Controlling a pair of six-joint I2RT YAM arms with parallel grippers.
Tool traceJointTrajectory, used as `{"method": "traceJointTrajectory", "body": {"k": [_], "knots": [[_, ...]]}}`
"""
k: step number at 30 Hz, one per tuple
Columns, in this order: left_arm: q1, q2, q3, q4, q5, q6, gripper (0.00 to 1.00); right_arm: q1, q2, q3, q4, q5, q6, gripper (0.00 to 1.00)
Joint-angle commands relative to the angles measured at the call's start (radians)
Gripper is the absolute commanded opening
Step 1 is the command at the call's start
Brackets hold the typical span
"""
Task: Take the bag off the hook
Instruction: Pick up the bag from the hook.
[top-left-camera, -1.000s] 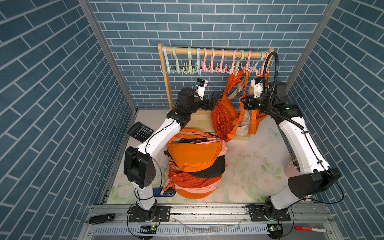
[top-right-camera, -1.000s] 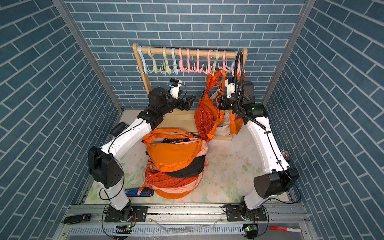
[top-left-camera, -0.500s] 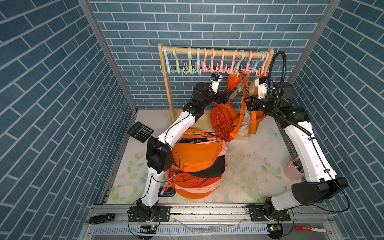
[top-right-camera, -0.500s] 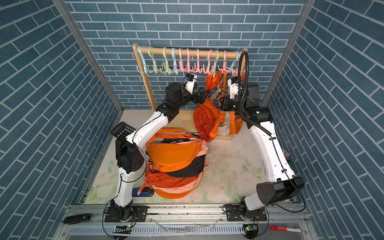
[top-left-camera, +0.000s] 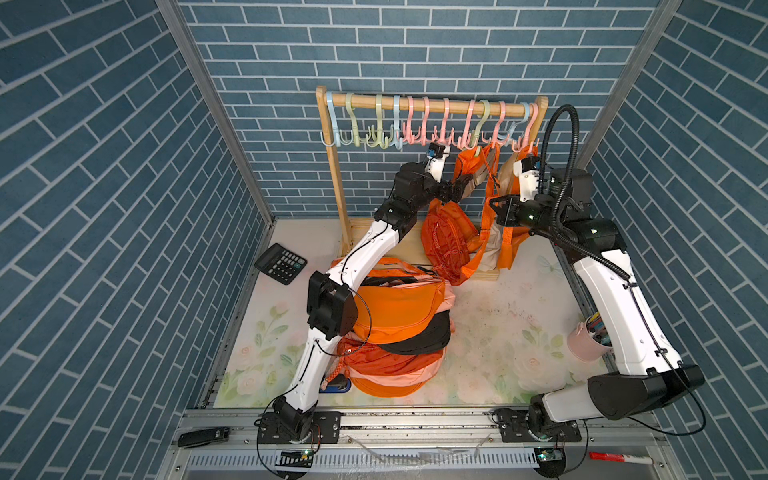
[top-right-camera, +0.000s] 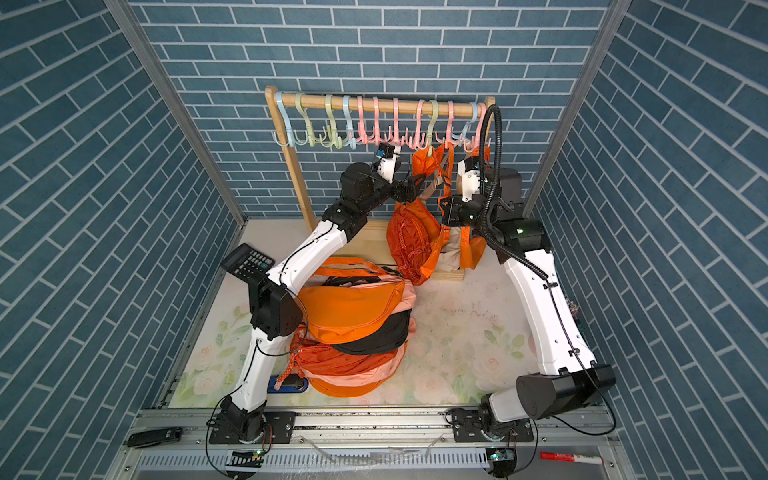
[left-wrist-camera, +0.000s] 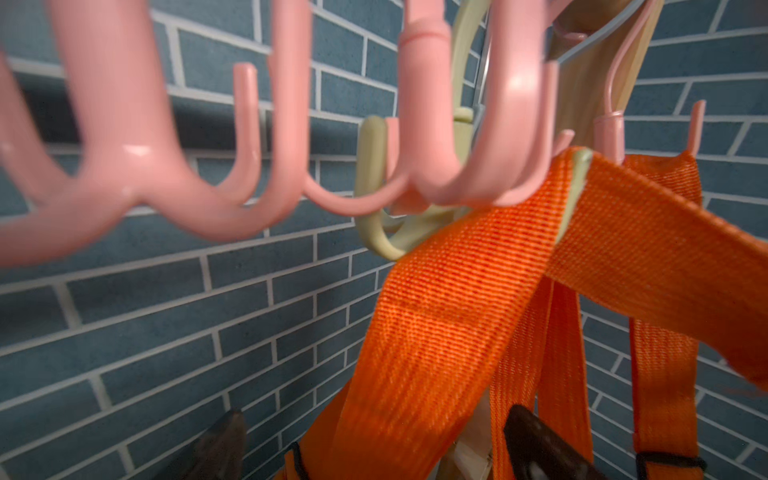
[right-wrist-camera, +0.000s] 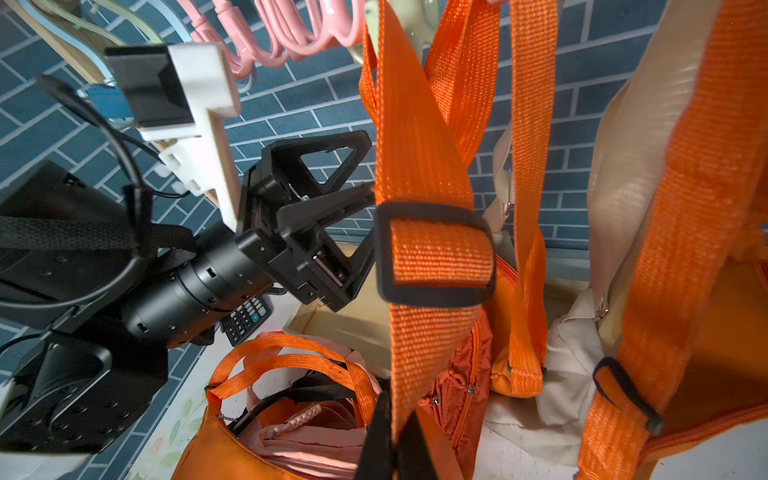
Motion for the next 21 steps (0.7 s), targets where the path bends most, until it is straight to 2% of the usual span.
{"method": "traceJointTrajectory", "body": {"k": [1,9,11,14,18,21], "knots": [[-0.002,0.025,0.041,0.016,-0.084,0.016,0.97,0.003,-0.04,-0.017,0.007,-0.016,0.013,0.0],[-0.003,0.089,0.096,0.062,-0.084,-0.022,0.93,0.004,-0.052,-0.034,0.012,-0.016,0.015,0.0],[-0.004,0.095,0.102,0.073,-0.074,-0.027,0.88,0.005,-0.054,-0.038,0.012,-0.014,0.013,0.0],[-0.005,0.097,0.106,0.08,-0.071,-0.025,0.65,0.004,-0.052,-0.039,0.012,-0.011,0.011,0.0],[-0.003,0.086,0.106,0.07,-0.053,-0.002,0.23,0.004,-0.047,-0.037,0.014,-0.007,0.012,0.0],[-0.004,0.067,0.093,0.062,-0.042,0.01,0.03,0.004,-0.039,-0.032,0.015,0.003,0.015,0.0]]}}
